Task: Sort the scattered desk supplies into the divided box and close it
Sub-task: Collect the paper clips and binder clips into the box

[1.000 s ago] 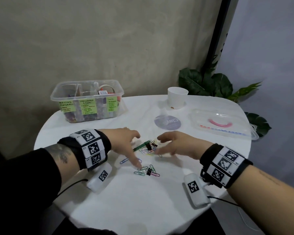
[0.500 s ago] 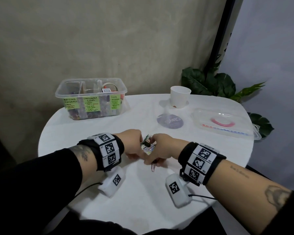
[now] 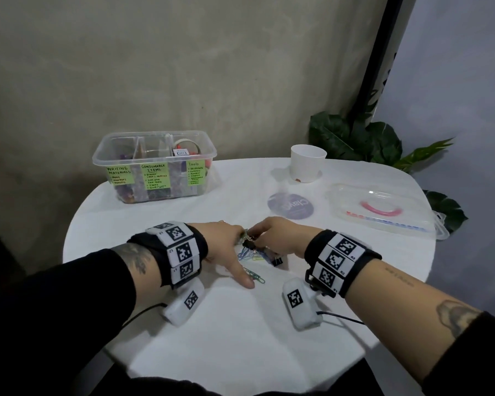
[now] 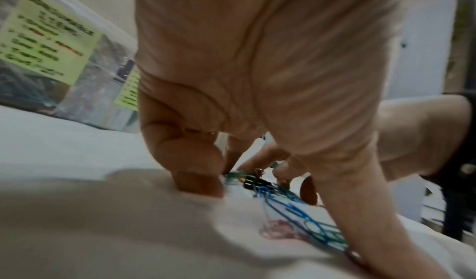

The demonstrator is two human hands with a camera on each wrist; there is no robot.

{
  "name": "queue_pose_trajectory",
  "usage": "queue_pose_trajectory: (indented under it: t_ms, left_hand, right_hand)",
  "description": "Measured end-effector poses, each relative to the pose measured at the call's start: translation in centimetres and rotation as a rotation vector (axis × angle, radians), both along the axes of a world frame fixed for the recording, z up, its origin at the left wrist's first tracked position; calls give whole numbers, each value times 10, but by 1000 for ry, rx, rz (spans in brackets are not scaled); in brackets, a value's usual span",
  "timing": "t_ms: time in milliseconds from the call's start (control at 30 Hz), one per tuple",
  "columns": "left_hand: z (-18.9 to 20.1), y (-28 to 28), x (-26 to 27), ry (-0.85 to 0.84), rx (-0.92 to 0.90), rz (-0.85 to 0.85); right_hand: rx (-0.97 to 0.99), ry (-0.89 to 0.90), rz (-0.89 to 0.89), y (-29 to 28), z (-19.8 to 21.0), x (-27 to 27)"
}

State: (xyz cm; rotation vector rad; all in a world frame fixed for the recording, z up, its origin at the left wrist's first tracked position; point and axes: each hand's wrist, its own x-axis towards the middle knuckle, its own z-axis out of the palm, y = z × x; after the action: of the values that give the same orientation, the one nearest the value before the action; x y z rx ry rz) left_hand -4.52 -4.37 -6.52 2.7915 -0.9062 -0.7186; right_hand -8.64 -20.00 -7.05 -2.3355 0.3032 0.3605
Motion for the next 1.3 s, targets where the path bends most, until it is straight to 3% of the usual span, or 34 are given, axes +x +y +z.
queue_pose_trajectory:
  t_ms: [100, 233, 333, 700, 900, 1300]
  left_hand:
    - [-4, -4, -4, -4, -71, -15]
    - [-7, 1, -1, 19, -159, 38]
    - [-8, 5, 1, 92, -193, 130]
    - [-21, 1, 10, 289, -473, 275]
    - [-27, 25, 23, 332, -722, 409]
    - [85, 106, 96, -1, -852, 511]
  right_hand:
    - [1, 5, 34, -3, 3, -9]
    - [-7, -27, -47, -21, 3, -22]
    - [-57, 70, -63, -29, 0, -32]
    - [-70, -35, -17, 22, -11, -5]
    - [231, -148, -148, 35, -13, 12]
    - [543, -421, -137, 121, 72, 120]
